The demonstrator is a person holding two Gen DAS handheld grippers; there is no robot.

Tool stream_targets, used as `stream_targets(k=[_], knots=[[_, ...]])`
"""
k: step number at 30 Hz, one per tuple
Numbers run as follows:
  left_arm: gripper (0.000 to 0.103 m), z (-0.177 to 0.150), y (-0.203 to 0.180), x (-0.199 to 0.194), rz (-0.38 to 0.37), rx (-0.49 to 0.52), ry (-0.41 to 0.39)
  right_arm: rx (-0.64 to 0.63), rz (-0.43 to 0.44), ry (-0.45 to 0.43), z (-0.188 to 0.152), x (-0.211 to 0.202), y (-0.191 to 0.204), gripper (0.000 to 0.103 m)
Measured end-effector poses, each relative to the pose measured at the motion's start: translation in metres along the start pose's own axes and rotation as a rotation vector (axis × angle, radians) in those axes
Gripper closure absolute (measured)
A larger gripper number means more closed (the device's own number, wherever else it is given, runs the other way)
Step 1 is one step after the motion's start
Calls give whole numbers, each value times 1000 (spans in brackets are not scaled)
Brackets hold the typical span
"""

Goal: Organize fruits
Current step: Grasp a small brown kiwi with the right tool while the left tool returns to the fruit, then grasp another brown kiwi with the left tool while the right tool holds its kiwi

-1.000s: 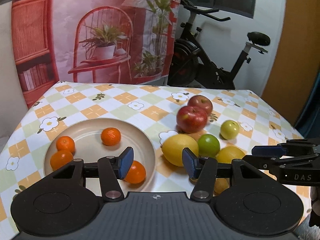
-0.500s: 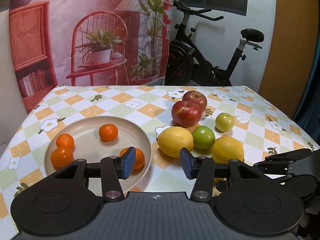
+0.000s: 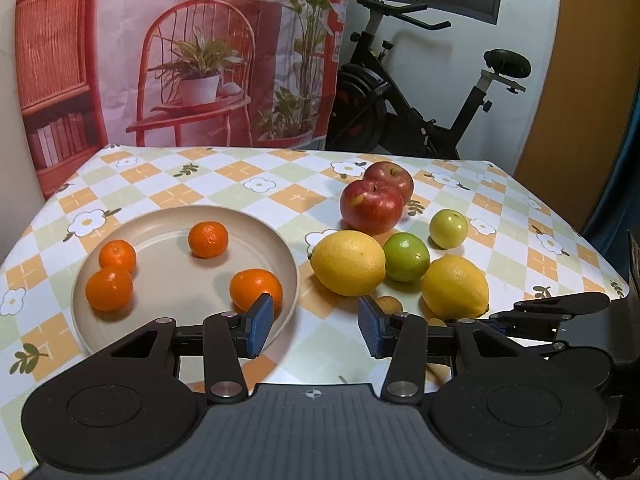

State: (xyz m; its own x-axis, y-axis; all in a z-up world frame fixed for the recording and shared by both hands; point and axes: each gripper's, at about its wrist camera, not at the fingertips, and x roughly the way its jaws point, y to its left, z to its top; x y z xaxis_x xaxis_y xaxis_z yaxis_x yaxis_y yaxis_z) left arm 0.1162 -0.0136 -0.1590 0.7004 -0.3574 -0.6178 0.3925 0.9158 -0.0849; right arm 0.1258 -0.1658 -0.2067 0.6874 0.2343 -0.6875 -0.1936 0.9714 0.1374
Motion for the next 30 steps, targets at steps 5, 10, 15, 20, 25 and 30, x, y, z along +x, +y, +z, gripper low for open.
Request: stream_targets(k=[5, 10, 15, 20, 25, 30], knots=[[53, -1, -2, 3, -21, 4, 17, 1, 24, -5, -3, -3, -1, 73], [53, 0, -6, 8, -37, -5, 35, 20, 51, -20, -6, -13, -5, 74], [53, 1, -11, 11, -40, -3, 44, 27, 59, -59, -4, -27, -10, 74], [53, 0, -17, 11, -42, 19, 44, 43, 63, -62, -7, -30, -15, 74], [53, 0, -18, 10, -40, 21, 45, 40, 71, -79, -4, -35, -15, 74], [53, 0, -19, 11, -46, 21, 46, 28, 69, -106, 3, -43, -16, 74]])
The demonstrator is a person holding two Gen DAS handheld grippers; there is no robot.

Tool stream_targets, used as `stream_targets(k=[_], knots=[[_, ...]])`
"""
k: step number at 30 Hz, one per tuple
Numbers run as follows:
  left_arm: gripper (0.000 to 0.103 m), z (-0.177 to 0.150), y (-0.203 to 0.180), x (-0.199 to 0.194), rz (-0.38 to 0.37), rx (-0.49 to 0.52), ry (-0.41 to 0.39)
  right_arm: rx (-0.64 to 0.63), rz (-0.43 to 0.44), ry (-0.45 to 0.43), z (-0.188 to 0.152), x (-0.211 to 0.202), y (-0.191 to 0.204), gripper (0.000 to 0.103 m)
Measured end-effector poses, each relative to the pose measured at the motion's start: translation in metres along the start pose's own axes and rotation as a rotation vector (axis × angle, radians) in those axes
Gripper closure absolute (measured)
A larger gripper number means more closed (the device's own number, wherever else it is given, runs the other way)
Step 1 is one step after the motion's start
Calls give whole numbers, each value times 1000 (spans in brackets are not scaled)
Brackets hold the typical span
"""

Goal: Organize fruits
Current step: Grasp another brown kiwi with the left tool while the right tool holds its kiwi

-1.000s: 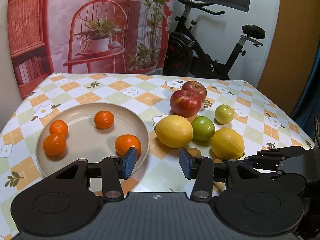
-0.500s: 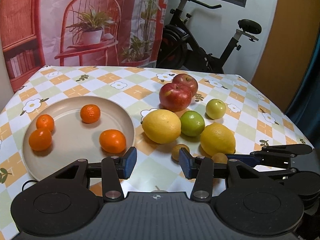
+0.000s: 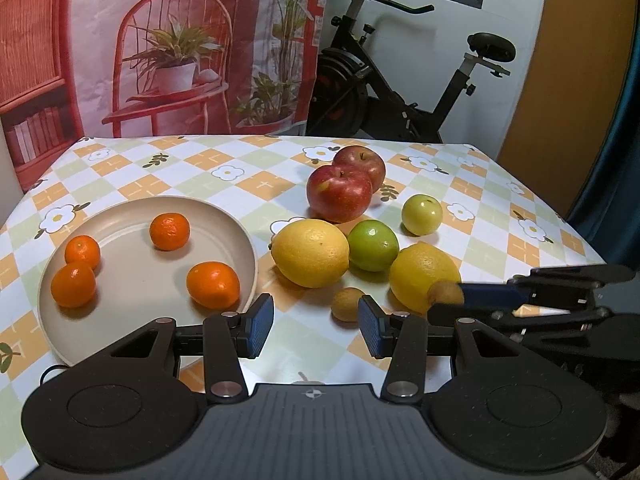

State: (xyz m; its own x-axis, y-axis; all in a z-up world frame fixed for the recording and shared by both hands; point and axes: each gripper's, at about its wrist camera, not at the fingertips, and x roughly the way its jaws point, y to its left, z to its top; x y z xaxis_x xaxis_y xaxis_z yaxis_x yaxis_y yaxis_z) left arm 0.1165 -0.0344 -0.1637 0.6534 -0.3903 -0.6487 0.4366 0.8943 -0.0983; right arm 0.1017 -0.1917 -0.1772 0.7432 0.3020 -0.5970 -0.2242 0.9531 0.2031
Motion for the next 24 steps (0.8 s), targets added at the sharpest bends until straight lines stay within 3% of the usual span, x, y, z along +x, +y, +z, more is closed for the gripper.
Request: stream_targets(k=[24], knots=[[53, 2, -3, 14, -29, 8, 24, 15, -30, -15, 11, -4, -18, 74]])
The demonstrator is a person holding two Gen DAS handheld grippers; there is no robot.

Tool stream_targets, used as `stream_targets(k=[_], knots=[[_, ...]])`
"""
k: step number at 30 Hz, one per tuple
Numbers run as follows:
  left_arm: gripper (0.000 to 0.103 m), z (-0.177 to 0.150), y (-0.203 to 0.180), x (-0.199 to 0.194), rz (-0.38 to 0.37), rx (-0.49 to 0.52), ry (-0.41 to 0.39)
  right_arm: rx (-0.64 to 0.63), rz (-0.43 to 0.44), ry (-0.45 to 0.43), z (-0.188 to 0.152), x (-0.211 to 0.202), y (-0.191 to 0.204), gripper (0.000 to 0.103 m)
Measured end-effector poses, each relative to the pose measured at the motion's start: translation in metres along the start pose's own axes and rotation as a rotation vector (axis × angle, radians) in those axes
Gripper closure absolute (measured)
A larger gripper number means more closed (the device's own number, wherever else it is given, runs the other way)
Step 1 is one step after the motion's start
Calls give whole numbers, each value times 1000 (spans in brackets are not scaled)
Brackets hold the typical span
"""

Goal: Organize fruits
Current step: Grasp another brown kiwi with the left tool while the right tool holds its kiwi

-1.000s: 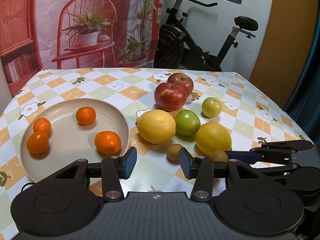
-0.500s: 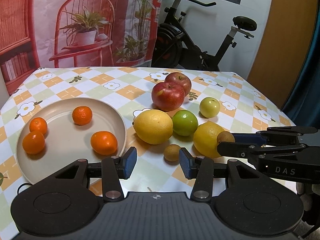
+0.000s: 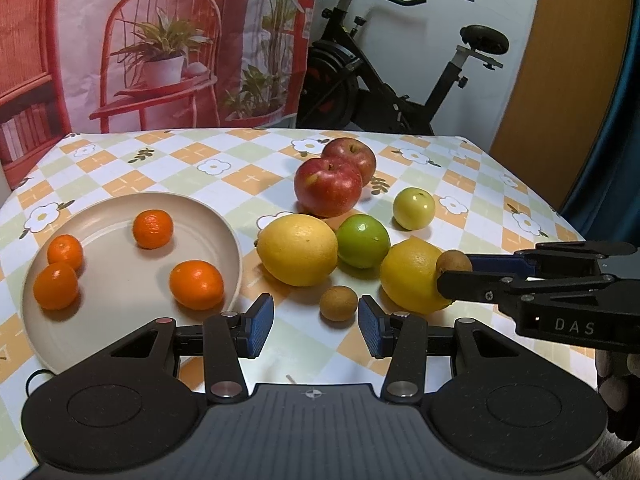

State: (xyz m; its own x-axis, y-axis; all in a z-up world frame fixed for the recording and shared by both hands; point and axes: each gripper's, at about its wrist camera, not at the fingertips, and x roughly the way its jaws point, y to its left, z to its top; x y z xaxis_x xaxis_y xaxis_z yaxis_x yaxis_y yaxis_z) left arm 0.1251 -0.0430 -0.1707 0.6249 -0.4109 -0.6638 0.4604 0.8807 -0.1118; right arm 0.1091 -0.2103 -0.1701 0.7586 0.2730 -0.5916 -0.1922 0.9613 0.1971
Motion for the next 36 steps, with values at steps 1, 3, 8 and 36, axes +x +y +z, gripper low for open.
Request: stream_targets(k=[1, 3, 8, 36], knots=[[53, 0, 0, 1, 0, -1, 2, 1, -3, 0, 1, 0, -1, 74], [53, 0, 1, 3, -1, -5, 4, 3, -5, -1, 1, -1, -3, 74], [53, 0, 4, 5, -1, -15, 10, -2, -5, -2, 3, 0, -3, 74], [53, 6, -2, 49, -44, 3, 53, -16, -26, -14, 16, -4, -16, 74]])
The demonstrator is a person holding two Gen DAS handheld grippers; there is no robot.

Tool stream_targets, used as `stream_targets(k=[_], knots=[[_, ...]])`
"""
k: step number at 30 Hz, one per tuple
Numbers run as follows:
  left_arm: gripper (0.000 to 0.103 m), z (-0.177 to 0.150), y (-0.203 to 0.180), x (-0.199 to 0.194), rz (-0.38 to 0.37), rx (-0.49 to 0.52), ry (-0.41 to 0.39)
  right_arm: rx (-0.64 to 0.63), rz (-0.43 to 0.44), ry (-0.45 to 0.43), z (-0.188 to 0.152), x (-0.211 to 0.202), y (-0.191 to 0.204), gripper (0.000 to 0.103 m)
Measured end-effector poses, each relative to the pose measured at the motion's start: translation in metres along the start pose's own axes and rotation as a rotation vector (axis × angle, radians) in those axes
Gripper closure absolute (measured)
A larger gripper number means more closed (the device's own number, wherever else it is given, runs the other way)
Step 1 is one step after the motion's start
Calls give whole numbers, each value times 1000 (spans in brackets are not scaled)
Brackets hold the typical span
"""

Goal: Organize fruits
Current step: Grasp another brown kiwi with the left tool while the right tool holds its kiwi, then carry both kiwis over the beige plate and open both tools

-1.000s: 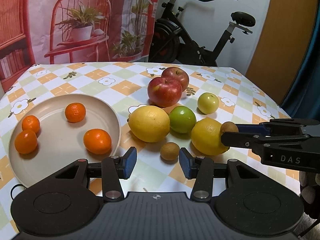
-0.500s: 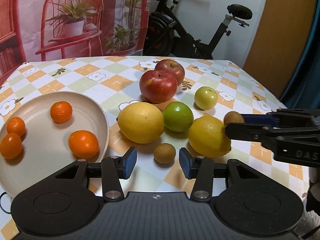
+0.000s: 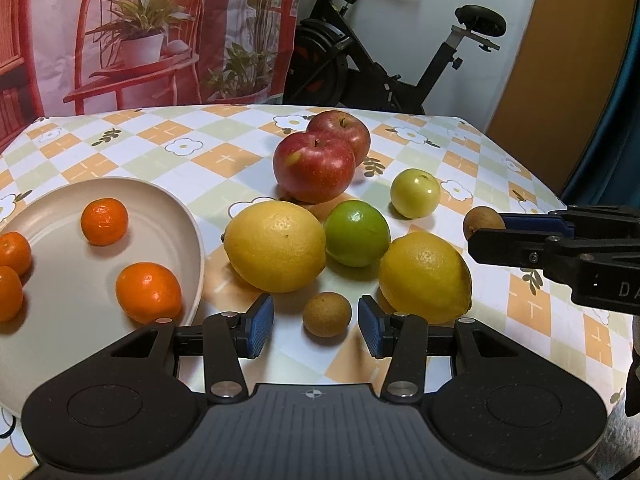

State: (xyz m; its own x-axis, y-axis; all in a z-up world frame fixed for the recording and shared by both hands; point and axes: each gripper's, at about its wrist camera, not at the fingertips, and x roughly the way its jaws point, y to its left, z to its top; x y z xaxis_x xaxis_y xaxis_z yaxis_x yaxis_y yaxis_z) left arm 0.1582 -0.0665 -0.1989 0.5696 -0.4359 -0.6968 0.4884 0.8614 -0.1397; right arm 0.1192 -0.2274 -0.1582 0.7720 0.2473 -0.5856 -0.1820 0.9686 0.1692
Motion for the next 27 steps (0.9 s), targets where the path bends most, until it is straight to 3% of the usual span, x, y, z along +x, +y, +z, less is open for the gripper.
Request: stream_targets(k=[6, 8, 9, 19, 27], knots=[[55, 0, -4, 7, 7, 22, 15, 7, -1, -3, 1, 0, -4, 74], [72, -1, -5, 9, 2, 33, 26, 3, 1, -1, 2, 0, -4, 74], [73, -1, -7, 10, 0, 42, 27, 0, 3, -1, 2, 0, -5, 74], [73, 3, 3, -17, 10, -3, -49, -28, 38, -9, 13, 2, -4, 74], [73, 11, 36, -59, 125, -70, -149, -91, 110, -24, 41, 20, 13, 74]])
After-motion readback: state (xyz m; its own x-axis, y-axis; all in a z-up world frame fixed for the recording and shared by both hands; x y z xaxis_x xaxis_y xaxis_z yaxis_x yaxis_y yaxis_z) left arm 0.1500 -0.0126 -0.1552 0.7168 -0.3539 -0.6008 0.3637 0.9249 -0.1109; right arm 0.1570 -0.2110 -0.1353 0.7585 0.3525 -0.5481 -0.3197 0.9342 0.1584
